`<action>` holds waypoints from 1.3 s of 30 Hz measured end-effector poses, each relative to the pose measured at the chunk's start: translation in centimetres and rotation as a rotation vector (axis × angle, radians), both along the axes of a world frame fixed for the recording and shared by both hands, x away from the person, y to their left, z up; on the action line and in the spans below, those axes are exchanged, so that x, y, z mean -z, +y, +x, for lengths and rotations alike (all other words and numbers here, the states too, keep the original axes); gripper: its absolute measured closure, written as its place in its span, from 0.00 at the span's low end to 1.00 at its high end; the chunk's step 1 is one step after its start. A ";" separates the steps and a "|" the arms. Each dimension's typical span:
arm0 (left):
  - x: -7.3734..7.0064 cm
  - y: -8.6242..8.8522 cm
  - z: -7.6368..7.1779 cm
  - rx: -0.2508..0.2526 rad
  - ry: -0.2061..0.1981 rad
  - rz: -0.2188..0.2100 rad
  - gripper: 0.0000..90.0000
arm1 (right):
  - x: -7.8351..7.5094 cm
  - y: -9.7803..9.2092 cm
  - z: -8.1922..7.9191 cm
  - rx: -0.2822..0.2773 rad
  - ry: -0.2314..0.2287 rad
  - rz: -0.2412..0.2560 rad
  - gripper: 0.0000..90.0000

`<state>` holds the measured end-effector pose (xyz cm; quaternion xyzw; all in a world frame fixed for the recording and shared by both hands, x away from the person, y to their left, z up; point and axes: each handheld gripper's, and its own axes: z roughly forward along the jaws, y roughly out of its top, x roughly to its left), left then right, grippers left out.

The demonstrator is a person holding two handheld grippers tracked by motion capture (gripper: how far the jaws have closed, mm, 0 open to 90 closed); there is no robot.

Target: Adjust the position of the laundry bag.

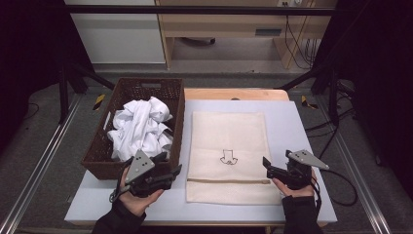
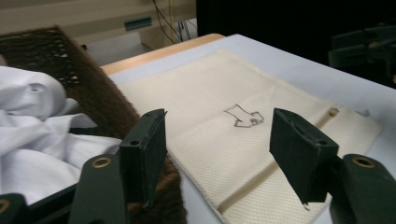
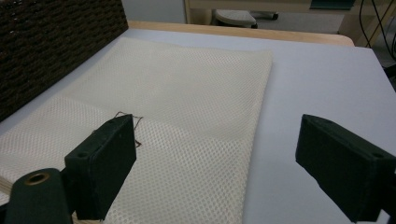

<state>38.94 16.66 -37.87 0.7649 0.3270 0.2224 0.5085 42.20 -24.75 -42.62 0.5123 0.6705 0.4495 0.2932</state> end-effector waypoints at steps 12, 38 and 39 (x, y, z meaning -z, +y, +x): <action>4.4 -3.8 -0.9 0.113 0.176 0.160 0.60 | 2.3 0.2 1.0 -0.026 0.099 -0.033 0.29; 9.5 -3.7 0.7 0.066 0.369 0.242 0.88 | 5.5 -0.9 2.2 -0.003 0.311 -0.064 0.83; 9.6 -3.7 0.8 0.069 0.368 0.237 0.90 | 5.5 -0.9 2.2 0.000 0.312 -0.064 0.85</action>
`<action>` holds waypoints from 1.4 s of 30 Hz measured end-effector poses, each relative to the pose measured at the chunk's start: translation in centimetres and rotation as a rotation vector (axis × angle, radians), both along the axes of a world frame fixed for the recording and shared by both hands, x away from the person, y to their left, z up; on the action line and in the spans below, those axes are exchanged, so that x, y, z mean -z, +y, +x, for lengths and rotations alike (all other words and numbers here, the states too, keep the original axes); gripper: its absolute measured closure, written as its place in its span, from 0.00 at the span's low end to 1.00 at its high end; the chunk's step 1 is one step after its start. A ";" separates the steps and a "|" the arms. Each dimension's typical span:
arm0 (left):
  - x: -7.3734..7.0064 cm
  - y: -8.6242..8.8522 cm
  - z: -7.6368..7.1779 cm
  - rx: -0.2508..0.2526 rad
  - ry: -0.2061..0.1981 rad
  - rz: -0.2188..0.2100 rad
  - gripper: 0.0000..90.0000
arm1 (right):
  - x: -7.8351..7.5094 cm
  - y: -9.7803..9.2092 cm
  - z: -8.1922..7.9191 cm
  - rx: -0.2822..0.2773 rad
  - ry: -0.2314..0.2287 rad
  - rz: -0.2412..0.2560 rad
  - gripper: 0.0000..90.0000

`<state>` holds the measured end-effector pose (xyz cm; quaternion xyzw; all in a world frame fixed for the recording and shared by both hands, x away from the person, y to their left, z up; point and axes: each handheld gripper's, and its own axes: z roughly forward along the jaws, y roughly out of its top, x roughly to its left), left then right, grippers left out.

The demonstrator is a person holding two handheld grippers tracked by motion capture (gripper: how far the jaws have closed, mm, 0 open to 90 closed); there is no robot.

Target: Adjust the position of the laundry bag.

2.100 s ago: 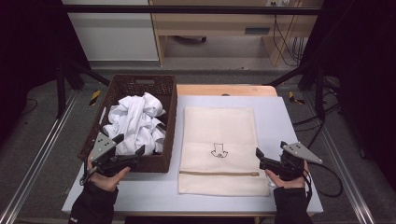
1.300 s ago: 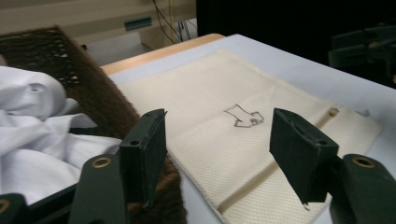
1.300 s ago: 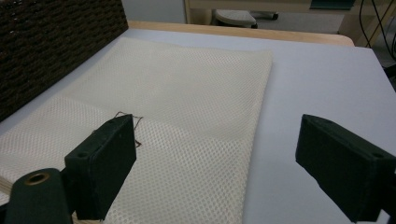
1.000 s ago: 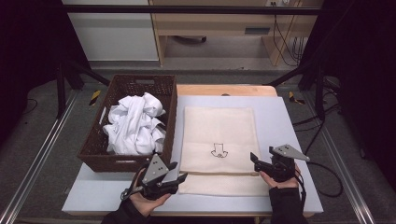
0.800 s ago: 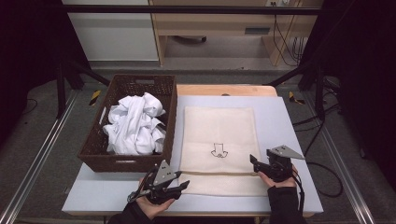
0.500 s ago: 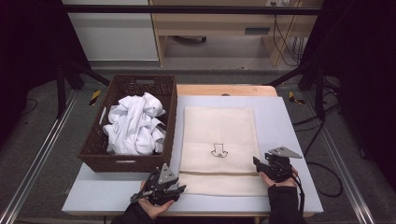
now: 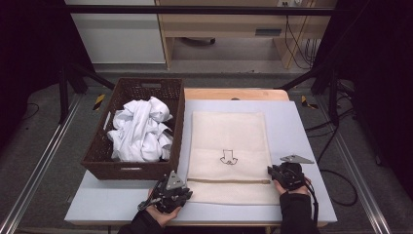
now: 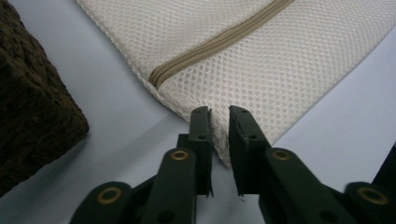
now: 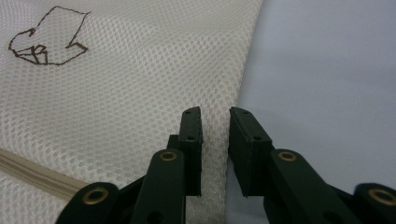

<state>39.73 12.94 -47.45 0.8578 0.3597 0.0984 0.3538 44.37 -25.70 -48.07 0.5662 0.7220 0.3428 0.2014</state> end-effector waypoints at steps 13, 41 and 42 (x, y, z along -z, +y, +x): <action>0.0 0.4 0.4 -0.020 -0.037 0.001 0.95 | -0.3 0.0 -0.1 0.004 -0.009 0.057 0.96; -2.6 -2.1 -0.9 0.069 -0.202 -0.120 0.51 | -0.9 -0.7 -2.9 0.018 -0.130 0.093 0.45; -2.6 -2.1 -0.9 0.069 -0.202 -0.120 0.50 | -0.8 -0.8 -3.0 0.022 -0.134 0.090 0.43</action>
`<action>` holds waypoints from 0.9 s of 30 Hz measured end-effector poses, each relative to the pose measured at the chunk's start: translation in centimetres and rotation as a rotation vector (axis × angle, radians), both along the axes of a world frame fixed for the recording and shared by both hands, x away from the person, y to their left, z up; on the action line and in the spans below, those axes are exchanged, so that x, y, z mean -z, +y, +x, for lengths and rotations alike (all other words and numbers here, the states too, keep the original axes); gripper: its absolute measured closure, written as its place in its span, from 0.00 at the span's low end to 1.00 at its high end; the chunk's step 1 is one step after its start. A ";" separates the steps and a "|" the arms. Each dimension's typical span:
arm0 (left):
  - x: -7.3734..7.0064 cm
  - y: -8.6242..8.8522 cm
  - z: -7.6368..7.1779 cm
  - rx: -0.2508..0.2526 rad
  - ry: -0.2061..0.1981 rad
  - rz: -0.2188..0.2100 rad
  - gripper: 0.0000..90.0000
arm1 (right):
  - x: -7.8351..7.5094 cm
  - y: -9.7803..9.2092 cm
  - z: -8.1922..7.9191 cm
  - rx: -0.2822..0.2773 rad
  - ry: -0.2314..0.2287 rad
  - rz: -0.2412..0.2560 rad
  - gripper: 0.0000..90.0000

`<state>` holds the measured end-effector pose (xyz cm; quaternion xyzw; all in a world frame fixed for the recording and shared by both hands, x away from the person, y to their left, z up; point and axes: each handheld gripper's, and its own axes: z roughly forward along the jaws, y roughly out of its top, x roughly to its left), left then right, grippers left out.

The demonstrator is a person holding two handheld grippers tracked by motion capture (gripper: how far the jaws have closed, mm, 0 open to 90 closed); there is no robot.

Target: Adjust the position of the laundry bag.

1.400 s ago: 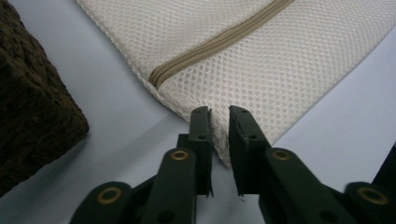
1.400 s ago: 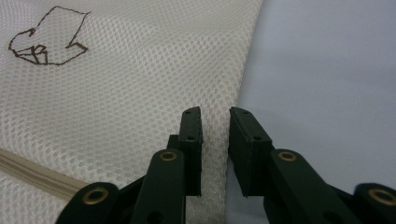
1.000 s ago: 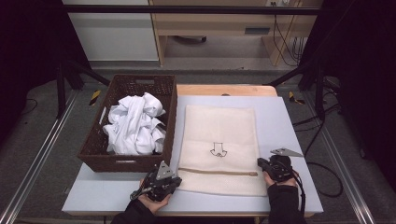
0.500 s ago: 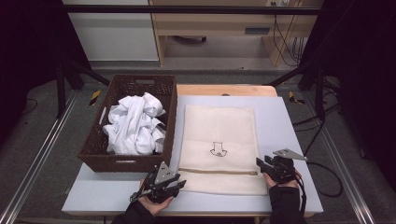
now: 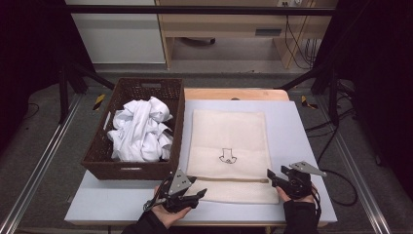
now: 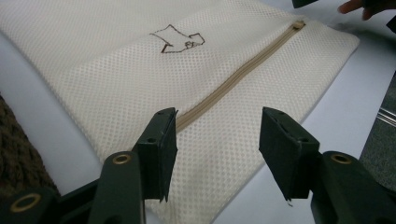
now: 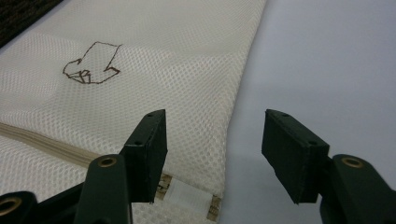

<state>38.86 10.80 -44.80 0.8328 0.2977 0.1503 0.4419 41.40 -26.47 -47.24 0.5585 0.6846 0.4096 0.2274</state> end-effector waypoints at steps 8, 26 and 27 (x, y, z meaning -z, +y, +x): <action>-0.9 -1.8 0.5 0.022 -0.022 -0.012 0.48 | 0.1 -0.3 -0.6 0.018 -0.002 0.017 0.41; -0.5 -5.2 1.8 0.051 -0.019 -0.024 0.45 | 0.3 -0.3 -1.7 -0.002 0.021 0.043 0.46; -0.5 -5.3 1.8 0.051 -0.015 -0.025 0.45 | 0.3 -0.4 -1.7 -0.002 0.021 0.044 0.46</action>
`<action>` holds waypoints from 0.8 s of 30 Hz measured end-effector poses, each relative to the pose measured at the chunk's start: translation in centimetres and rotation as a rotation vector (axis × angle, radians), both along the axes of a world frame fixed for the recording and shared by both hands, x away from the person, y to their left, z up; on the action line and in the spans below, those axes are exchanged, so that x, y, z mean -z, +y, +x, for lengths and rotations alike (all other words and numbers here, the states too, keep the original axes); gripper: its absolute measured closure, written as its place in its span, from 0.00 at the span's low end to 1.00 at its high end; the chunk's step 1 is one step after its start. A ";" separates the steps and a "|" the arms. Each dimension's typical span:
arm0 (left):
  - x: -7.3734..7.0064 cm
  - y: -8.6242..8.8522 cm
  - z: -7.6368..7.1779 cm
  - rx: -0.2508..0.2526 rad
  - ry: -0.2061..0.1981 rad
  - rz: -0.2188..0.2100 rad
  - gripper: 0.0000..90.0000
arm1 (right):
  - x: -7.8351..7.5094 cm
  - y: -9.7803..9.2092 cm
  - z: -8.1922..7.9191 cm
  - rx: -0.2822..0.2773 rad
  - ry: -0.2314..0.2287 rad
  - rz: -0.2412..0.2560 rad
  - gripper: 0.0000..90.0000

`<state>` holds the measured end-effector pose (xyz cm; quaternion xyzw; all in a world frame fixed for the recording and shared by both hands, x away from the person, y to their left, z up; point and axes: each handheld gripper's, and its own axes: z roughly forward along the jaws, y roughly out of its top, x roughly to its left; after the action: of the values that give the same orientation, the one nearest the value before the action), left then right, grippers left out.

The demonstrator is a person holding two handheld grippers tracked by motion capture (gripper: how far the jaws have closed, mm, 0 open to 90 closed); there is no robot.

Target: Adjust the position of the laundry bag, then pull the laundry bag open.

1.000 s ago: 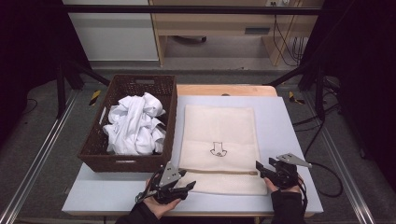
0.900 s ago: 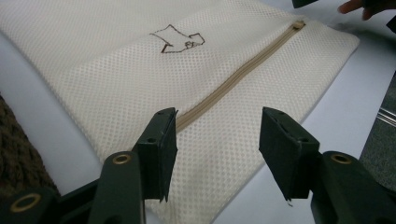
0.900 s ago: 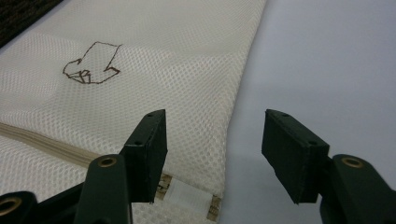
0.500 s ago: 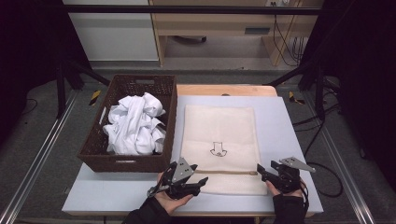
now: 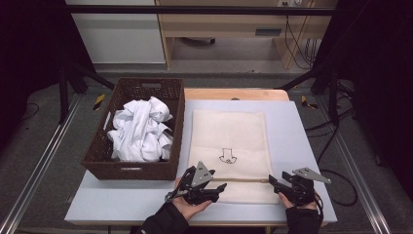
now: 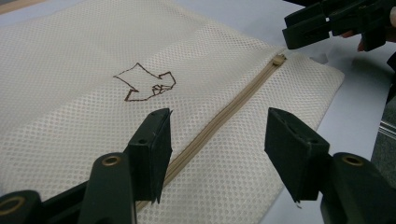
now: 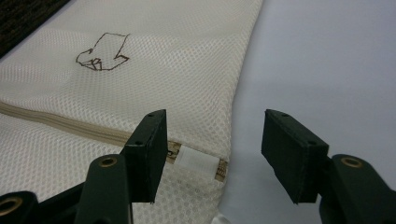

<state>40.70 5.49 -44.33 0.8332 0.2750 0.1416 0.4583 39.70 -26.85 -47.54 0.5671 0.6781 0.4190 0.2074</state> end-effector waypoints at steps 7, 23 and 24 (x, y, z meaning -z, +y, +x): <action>0.6 -1.1 0.1 0.010 0.019 -0.010 0.47 | 0.1 -0.1 -0.3 -0.002 -0.002 0.005 0.46; 1.9 -5.6 0.2 0.070 0.083 0.013 0.86 | 0.4 -0.4 -0.7 0.018 0.015 0.022 0.49; 2.0 -5.7 0.2 0.071 0.084 0.018 0.88 | 0.4 -0.4 -0.7 0.020 0.017 0.023 0.49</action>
<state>40.87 -0.20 -46.36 0.8519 0.2629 0.0927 0.4434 38.98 -27.29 -47.95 0.5796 0.6695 0.4197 0.1991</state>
